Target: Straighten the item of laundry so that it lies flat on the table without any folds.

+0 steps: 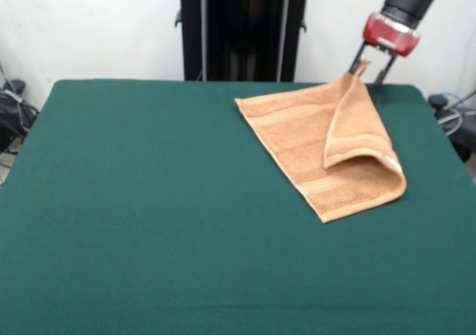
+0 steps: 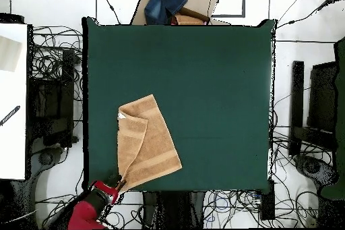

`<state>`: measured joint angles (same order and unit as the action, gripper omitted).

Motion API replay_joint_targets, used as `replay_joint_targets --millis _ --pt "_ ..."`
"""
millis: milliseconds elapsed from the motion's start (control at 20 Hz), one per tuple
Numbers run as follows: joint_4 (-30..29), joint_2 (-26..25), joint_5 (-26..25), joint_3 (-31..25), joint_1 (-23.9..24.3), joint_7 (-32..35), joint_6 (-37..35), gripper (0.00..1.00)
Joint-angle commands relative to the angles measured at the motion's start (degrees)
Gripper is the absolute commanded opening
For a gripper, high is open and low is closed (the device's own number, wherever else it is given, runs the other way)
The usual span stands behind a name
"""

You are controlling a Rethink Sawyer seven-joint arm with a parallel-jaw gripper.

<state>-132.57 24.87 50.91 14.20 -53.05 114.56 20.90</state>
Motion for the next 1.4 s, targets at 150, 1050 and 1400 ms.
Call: replay_joint_targets --millis 150,1050,1400 --pt "6.12 3.33 7.37 -0.01 -3.12 7.71 -10.68 1.00" --pt "14.69 10.24 -4.64 22.43 -3.99 9.59 -41.86 1.00" --pt "14.47 11.39 -11.03 20.38 1.08 4.83 -36.59 1.00"
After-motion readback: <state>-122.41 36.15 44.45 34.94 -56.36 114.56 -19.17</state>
